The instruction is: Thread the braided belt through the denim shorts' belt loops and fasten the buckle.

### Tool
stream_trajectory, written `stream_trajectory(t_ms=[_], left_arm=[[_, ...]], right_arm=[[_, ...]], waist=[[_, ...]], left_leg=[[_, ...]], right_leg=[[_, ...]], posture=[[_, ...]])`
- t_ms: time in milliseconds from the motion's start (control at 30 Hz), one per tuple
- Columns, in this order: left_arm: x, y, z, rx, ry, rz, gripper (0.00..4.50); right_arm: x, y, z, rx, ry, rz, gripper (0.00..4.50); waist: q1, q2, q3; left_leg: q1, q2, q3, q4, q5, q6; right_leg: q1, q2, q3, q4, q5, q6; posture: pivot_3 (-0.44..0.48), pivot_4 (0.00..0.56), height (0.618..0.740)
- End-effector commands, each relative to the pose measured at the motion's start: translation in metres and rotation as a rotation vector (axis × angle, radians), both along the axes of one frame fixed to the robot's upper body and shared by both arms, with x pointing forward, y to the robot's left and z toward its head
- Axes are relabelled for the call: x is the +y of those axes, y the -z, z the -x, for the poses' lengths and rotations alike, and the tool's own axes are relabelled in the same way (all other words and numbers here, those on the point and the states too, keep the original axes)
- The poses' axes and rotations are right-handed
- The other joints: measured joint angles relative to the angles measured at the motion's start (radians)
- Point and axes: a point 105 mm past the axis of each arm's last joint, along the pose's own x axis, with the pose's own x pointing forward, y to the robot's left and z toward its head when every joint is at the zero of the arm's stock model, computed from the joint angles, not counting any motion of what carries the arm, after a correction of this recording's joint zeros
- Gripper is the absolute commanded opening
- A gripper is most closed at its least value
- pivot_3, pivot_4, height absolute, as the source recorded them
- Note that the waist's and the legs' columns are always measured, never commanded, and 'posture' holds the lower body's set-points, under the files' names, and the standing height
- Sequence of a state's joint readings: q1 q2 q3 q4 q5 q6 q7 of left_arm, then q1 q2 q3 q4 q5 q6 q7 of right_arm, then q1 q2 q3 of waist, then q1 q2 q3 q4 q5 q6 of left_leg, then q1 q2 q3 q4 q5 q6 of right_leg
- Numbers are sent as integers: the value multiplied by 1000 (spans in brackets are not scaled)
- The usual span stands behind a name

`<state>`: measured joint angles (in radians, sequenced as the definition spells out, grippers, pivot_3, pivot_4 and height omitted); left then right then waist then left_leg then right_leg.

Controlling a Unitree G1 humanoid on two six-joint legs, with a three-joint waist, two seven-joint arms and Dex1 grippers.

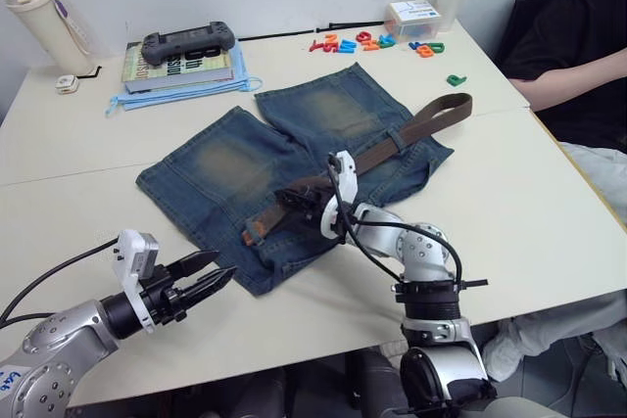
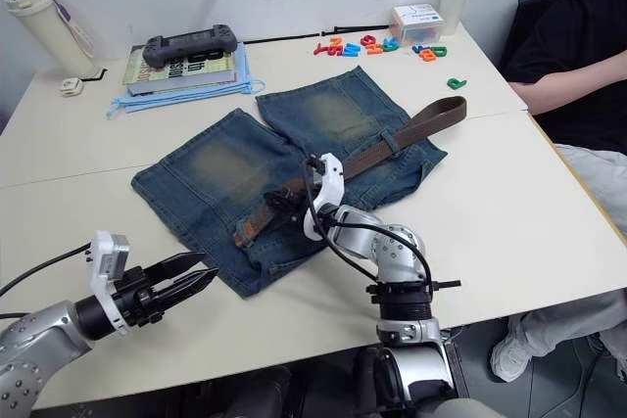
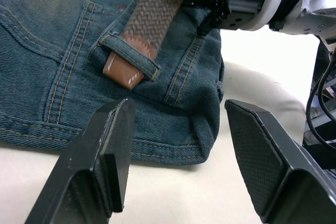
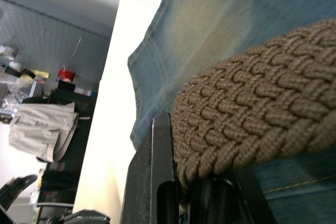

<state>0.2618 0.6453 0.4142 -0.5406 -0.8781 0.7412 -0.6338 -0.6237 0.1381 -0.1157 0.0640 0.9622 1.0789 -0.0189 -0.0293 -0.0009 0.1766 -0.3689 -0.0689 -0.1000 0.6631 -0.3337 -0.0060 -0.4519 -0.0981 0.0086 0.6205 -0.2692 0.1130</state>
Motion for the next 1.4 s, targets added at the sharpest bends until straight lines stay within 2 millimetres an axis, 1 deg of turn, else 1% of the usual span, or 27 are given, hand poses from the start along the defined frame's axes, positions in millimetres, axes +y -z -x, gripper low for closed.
stream_trajectory(t_ms=[33, 200, 333, 433, 533, 600, 733, 800, 933, 1033, 1300, 1333, 1400], left_arm=[[2, -2, -4, -12, -20, 23, 3053], [19, 6, -20, 52, -133, 92, 3053], [21, 11, -25, 96, -167, 145, 3053], [15, 18, -26, 124, -147, 159, 3053], [3, 20, -26, 168, -109, 215, 3053], [-2, 23, -29, 203, -101, 251, 3053], [-5, 32, -39, 264, -148, 336, 3053], [-4, 35, -43, 288, -185, 364, 3053], [-5, 35, -44, 314, -194, 395, 3053], [-9, 34, -42, 332, -170, 426, 3053], [-11, 26, -39, 336, -147, 494, 3053], [-11, 25, -39, 333, -146, 500, 2656], [-11, 24, -39, 330, -149, 507, 2346]], right_arm=[[18, -2, 8, 11, -52, -35, 0], [29, 5, 9, 59, -76, -65, 0], [36, 4, 13, 90, -109, -112, 0], [41, 2, 15, 115, -129, -162, 0], [45, 0, 18, 129, -155, -199, 0], [48, 2, 18, 133, -163, -196, 0], [53, 1, 20, 123, -186, -204, 0], [54, 1, 20, 118, -190, -201, 0], [55, -1, 19, 108, -191, -199, 0], [55, -2, 19, 99, -191, -192, 0], [53, -1, 18, 94, -183, -175, 0], [53, -1, 18, 93, -182, -174, 0], [52, 0, 18, 93, -181, -173, 0]], waist=[[0, 0, 0], [-2, -1, -1], [-3, -3, -2], [-4, -4, -2], [-5, -4, -2], [-6, -4, -2], [-11, -4, -3], [-13, -5, -4], [-16, -5, -4], [-16, -5, -4], [-17, -5, -4], [-17, -5, -4], [-17, -5, -4]], left_leg=[[0, 0, 0, 0, 0, 0], [0, 0, 0, 0, 0, 0], [1, 0, 0, 0, 0, 0], [2, 0, 0, 0, 0, -1], [2, 1, 0, 0, 0, -1], [2, 1, 0, 0, 0, -1], [3, 2, 0, 0, 0, -2], [4, 2, 1, 0, 0, -2], [9, 2, 1, 0, 0, -3], [9, 2, 1, 0, 0, -3], [10, 2, 1, 0, -1, -3], [10, 2, 1, 0, -1, -3], [10, 2, 1, 0, -1, -3]], right_leg=[[0, 0, 0, 0, 0, 0], [0, 0, 0, 1, 0, 0], [0, 1, 0, 1, 0, 0], [0, 1, 0, 2, 0, 0], [0, 1, 0, 2, 0, 0], [1, 1, 0, 2, 0, 0], [1, 2, 0, 3, 0, 0], [1, 2, 0, 4, 0, -1], [5, 2, 0, 5, -1, -2], [5, 2, 0, 5, -1, -2], [5, 2, 0, 5, -1, -2], [5, 2, 0, 5, -1, -2], [5, 2, 0, 5, -1, -2]], posture=[[0, 150, 713], [0, 150, 713], [0, 150, 713], [0, 150, 713], [0, 150, 713], [0, 150, 713], [0, 150, 713], [0, 150, 713], [0, 150, 713], [0, 150, 713], [0, 150, 713], [0, 150, 713], [0, 150, 713]])
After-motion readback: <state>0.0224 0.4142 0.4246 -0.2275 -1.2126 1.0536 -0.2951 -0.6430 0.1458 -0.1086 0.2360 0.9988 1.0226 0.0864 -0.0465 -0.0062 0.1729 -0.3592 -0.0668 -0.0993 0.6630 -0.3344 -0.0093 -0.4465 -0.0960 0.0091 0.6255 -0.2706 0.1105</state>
